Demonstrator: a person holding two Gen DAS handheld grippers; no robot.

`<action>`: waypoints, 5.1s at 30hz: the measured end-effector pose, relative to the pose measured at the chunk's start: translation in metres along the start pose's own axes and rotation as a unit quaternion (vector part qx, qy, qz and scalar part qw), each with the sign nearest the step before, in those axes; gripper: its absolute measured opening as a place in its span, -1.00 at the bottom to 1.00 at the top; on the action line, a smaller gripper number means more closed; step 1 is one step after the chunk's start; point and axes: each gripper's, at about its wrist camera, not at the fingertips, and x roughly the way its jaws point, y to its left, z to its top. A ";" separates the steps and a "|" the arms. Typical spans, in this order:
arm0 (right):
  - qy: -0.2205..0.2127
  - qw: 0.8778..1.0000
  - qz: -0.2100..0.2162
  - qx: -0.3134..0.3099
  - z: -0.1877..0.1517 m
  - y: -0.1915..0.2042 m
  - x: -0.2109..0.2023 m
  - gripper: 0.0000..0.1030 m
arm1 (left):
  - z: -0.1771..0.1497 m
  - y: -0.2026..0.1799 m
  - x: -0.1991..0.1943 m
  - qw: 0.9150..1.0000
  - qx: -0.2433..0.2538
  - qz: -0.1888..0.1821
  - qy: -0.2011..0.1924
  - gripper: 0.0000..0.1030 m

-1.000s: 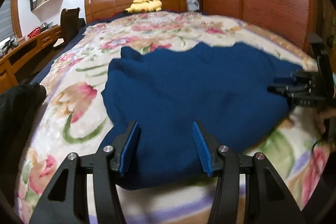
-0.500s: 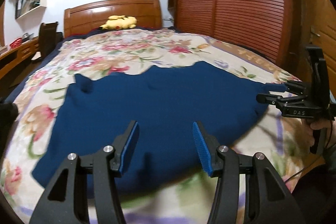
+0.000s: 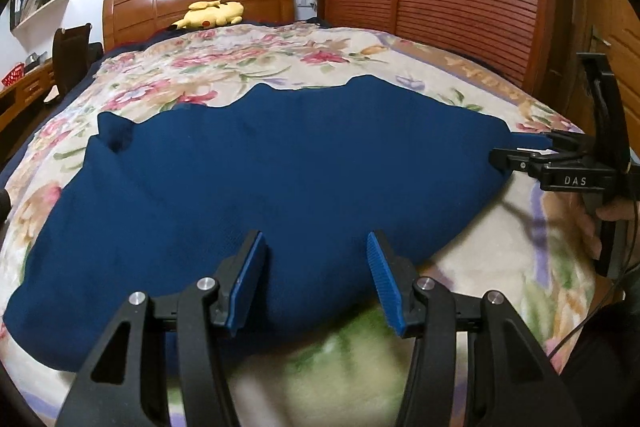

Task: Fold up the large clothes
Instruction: 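Lower the right tool onto the folded navy jacket edge and close on it, then lift the gripped jacket edge with the right tool and fold it over, then grasp the jacket bundle with the left tool while the right tool grasps it too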

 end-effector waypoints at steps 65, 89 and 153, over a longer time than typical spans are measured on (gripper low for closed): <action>-0.121 0.987 0.097 0.052 0.055 0.055 -0.016 -0.77 | -0.021 0.082 -0.070 0.995 -0.049 0.073 -0.046 0.03; -0.097 0.979 0.151 -0.094 0.117 0.221 0.008 -0.79 | -0.048 0.181 -0.126 0.981 -0.131 0.119 -0.081 0.03; 0.026 0.984 0.155 -0.078 0.124 0.187 0.094 0.28 | -0.008 0.146 -0.087 0.993 -0.038 0.102 -0.048 -0.84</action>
